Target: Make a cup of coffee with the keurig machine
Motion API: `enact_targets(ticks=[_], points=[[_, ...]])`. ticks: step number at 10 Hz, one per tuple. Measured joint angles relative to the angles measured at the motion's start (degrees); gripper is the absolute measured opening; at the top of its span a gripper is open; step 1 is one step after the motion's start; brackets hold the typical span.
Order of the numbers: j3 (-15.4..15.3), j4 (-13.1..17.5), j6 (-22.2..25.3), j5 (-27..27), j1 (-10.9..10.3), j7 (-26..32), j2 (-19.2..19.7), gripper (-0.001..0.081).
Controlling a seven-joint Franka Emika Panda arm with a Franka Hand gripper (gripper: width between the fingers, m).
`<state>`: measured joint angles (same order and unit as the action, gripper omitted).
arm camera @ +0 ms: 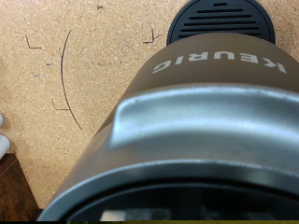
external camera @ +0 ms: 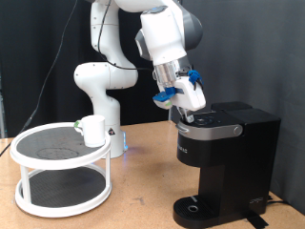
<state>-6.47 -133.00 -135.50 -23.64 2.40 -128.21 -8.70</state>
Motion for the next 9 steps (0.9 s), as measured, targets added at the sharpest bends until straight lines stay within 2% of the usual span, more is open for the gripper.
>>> enact_targets(ticks=[2, 5, 7, 9], points=[[0.0, -0.1, 0.1, -1.9, 0.0, 1.3, -0.1, 0.0000], [0.5, 0.2, 2.4, -11.4, 0.0, 7.8, -0.5, 0.0000], [1.5, 1.6, 6.4, -17.4, 0.0, 10.8, -2.2, 0.0000], [2.9, 3.6, 11.1, -20.3, 0.0, 11.6, -4.1, 0.0000]])
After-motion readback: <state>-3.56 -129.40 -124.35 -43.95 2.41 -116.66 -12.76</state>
